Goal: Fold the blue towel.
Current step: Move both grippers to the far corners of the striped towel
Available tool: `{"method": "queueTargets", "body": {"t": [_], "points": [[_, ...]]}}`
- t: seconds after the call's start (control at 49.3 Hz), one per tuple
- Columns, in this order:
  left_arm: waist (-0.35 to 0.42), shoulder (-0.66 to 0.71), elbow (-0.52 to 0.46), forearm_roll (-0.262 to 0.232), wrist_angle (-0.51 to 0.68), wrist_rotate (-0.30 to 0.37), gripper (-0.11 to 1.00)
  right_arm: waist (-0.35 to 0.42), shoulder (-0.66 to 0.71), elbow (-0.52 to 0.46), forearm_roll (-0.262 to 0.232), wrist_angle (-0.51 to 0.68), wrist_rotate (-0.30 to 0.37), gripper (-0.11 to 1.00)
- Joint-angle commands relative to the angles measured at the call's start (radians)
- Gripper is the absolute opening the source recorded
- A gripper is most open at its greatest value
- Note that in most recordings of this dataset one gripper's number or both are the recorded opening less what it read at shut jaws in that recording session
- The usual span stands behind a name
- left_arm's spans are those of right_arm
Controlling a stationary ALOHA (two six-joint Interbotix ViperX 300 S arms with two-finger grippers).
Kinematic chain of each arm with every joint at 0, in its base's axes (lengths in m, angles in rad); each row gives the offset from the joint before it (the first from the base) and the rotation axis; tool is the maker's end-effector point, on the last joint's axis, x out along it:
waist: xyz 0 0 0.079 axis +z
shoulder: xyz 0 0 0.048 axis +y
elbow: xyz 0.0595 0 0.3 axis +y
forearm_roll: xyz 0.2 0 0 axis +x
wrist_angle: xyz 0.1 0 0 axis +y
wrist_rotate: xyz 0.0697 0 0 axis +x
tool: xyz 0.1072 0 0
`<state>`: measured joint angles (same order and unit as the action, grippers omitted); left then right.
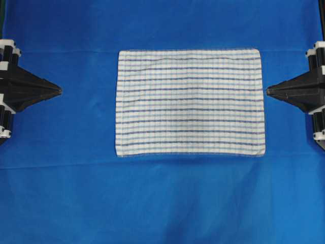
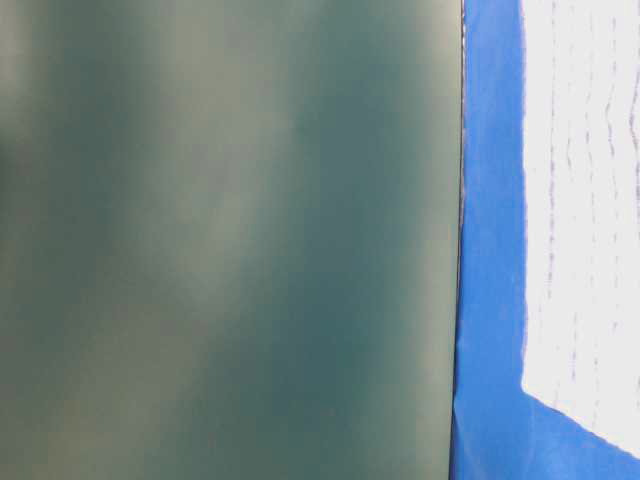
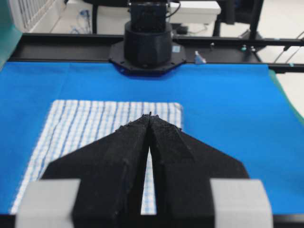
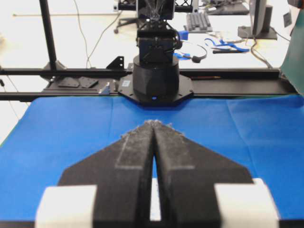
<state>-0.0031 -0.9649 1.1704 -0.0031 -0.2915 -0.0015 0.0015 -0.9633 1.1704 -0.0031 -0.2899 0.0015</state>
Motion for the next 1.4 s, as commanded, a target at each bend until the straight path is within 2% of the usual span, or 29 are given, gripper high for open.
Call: {"method": "queueTargets", "body": {"t": [0.0,0.122,0.365,0.487,0.669,0.73,0.831,0.872,0.994,1.034,1.075,1.156,1.379], "points": [[0.006,0.017,-0.028,-0.02,0.002,0.003,0.0,0.0,0.006,-0.02,0.005,-0.006,0.009,0.0],[0.023,0.041,-0.032,-0.02,-0.008,0.012,0.0,0.0,0.005,-0.043,0.006,0.048,0.025,0.0],[0.109,0.138,-0.034,-0.026,-0.058,-0.005,0.0,-0.035,-0.014,-0.057,0.008,0.141,0.041,0.0],[0.156,0.199,-0.04,-0.026,-0.084,-0.006,0.0,-0.095,-0.015,-0.057,0.008,0.204,0.06,0.0],[0.225,0.308,-0.063,-0.026,-0.101,-0.006,0.01,-0.235,-0.012,-0.051,0.008,0.31,0.094,0.0],[0.252,0.357,-0.078,-0.026,-0.101,-0.006,0.07,-0.295,0.0,-0.046,0.008,0.342,0.104,0.0],[0.293,0.439,-0.101,-0.026,-0.103,-0.006,0.25,-0.379,0.035,-0.035,0.008,0.374,0.109,0.05],[0.31,0.472,-0.11,-0.026,-0.103,-0.006,0.34,-0.413,0.057,-0.031,0.008,0.382,0.11,0.14],[0.35,0.584,-0.144,-0.026,-0.104,-0.006,0.66,-0.505,0.144,-0.02,0.008,0.393,0.11,0.53],[0.359,0.621,-0.155,-0.026,-0.104,-0.006,0.76,-0.531,0.178,-0.018,0.006,0.394,0.11,0.61],[0.368,0.655,-0.169,-0.026,-0.104,-0.006,0.82,-0.554,0.213,-0.017,0.003,0.394,0.11,0.62],[0.385,0.727,-0.192,-0.026,-0.106,-0.005,0.88,-0.591,0.288,-0.02,-0.003,0.39,0.107,0.59],[0.442,0.877,-0.236,-0.026,-0.106,0.011,0.88,-0.664,0.486,-0.029,-0.025,0.345,0.107,0.58]]}}
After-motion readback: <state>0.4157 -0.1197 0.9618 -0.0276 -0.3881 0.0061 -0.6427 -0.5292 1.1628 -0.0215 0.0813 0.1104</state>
